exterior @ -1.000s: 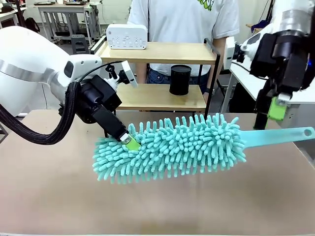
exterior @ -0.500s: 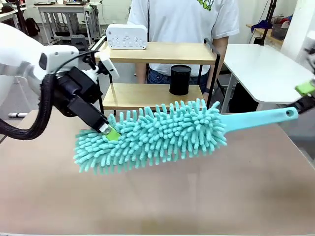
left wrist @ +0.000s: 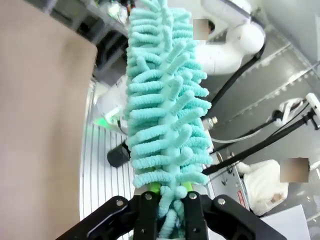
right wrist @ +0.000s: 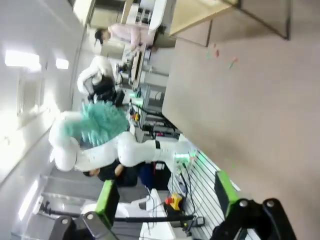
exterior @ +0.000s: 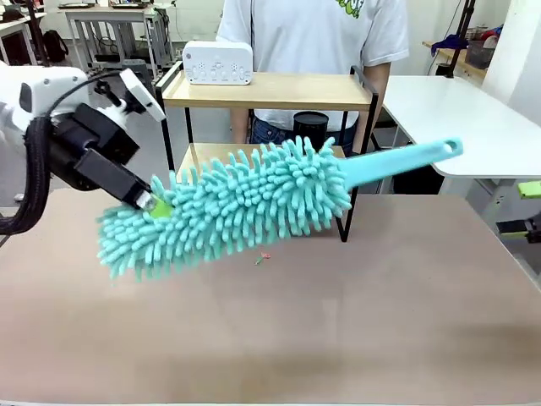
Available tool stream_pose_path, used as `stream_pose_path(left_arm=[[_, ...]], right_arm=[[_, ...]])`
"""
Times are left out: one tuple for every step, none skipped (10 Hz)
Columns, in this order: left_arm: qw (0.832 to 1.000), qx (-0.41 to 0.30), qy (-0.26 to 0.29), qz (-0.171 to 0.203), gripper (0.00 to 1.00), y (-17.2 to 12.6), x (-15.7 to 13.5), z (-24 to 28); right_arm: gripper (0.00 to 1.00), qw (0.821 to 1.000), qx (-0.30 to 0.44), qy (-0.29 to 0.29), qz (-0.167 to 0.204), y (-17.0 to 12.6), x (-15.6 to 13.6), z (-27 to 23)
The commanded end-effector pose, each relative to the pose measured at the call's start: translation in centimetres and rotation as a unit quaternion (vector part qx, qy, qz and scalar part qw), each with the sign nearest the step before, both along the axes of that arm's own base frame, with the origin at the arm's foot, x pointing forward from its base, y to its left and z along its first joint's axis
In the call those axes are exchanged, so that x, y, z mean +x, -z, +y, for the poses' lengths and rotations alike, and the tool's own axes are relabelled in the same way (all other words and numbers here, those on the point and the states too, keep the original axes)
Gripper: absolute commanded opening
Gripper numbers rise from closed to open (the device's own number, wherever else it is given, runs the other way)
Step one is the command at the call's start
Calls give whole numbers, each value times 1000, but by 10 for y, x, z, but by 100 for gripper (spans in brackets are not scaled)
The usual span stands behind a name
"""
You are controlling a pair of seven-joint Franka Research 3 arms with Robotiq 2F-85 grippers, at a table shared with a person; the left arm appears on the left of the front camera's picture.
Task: Clean the shelf.
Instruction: Hand the Duster back to the human.
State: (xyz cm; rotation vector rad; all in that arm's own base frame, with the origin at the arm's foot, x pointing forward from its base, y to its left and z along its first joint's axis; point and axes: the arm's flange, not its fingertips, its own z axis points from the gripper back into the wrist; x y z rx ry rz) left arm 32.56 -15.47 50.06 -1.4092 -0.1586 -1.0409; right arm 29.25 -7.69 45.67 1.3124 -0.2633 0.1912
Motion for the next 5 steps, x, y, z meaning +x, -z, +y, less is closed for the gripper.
stream_pose_path(left_arm=[[989, -105, -90, -58, 0, -33, -11, 51], [977, -140, -142, -73, 0, -50, -14, 87], [951, -176, -238, -89, 0, -61, -12, 124], [920, -191, -337, -61, 0, -62, -6, 157], [889, -191, -417, 11, 0, -57, 5, 183]], right_arm=[[100, 999, -14, -30, -5, -17, 4, -1], [100, 999, -14, -30, -5, -17, 4, -1], [100, 999, -14, -30, -5, -17, 4, -1], [100, 999, -14, -30, -5, -17, 4, -1], [100, 999, -14, -30, -5, -17, 4, -1]])
